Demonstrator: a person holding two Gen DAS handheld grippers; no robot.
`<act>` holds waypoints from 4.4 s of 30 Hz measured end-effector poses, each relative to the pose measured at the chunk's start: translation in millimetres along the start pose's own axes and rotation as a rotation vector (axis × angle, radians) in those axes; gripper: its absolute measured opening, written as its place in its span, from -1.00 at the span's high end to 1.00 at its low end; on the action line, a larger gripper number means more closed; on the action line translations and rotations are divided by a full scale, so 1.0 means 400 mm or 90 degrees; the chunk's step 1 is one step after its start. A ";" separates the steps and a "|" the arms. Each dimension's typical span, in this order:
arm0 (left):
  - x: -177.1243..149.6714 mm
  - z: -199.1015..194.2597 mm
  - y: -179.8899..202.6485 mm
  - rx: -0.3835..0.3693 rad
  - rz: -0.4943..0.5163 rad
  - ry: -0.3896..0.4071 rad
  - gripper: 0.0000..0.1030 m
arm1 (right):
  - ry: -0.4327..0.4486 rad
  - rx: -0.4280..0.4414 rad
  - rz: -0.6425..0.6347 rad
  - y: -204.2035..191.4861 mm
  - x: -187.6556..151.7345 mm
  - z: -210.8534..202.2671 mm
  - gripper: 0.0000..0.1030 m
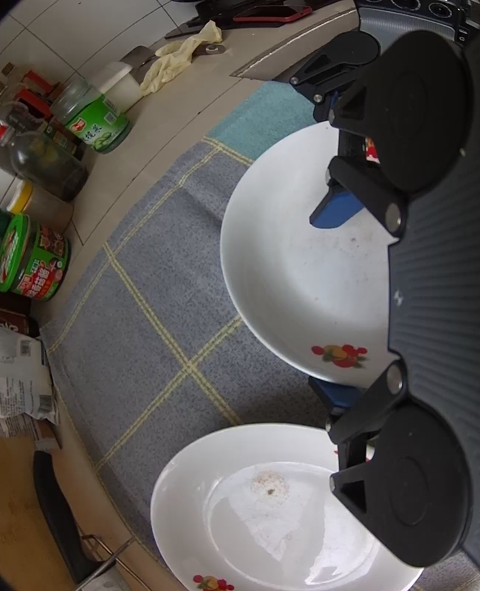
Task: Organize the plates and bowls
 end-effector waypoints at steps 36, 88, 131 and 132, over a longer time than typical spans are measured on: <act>0.045 -0.045 0.050 0.034 0.042 0.024 -0.59 | -0.043 0.008 -0.018 0.042 0.054 -0.016 -1.00; 0.293 0.059 0.060 0.029 0.055 0.062 -0.68 | -0.120 -0.045 0.035 0.263 0.085 0.086 -1.00; -0.395 -0.349 0.122 0.275 -0.217 0.349 -0.97 | -0.129 0.028 -0.026 -0.024 0.132 -0.062 -1.00; -0.417 -0.351 0.109 0.276 -0.222 0.349 -0.97 | -0.131 0.030 -0.030 -0.041 0.134 -0.055 -1.00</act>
Point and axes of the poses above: each gripper's, at about its wrist camera, not at the fingertips, and z roughly the way its jaws point, y to its right, x to its top, the point moved 7 cm from there along z, roughly the way its jaws point, and after that the axes turned 12 degrees about -y, right-handed, at the moved point
